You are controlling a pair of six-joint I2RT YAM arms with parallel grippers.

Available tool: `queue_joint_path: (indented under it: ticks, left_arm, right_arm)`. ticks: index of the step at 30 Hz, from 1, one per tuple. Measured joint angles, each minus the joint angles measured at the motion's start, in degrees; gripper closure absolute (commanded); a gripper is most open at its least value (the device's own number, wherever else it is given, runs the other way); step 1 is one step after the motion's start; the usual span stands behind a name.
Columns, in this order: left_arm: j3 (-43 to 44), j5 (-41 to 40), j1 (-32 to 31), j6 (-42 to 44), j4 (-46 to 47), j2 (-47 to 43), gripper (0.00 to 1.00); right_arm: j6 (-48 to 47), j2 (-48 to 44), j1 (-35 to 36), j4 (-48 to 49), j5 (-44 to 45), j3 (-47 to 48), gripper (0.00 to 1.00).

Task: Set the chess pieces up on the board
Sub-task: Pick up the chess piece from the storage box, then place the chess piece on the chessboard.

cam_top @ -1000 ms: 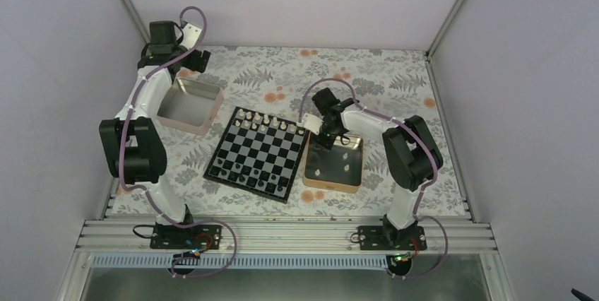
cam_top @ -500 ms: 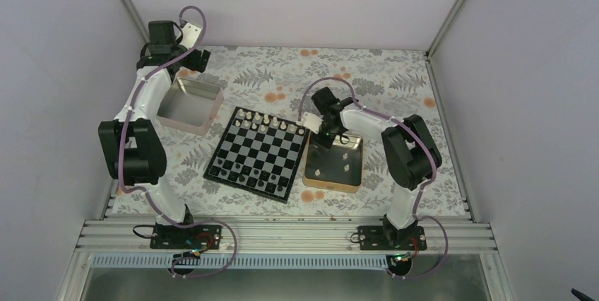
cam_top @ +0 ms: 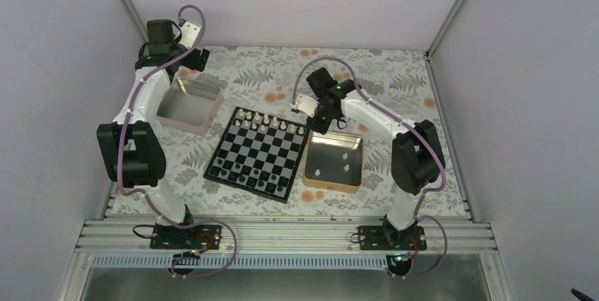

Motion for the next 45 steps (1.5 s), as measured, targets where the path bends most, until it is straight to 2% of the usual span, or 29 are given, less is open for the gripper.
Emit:
queue_joint_path:
  ticks: [9,17,45]
  left_arm:
    - [-0.3,-0.1,0.0,0.1,0.0,-0.3,0.00]
    - [-1.0,-0.1,0.0,0.2,0.0,-1.6,0.00]
    - [-2.0,0.2,0.0,0.2,0.8,-2.0,0.00]
  right_arm:
    - [-1.0,6.3,6.2,-3.0,-0.2,12.8,0.95]
    - [-1.2,14.7,9.7,-3.1,-2.0,18.8,0.95]
    - [-0.1,24.6,11.1,0.2,-5.2,24.6,0.95]
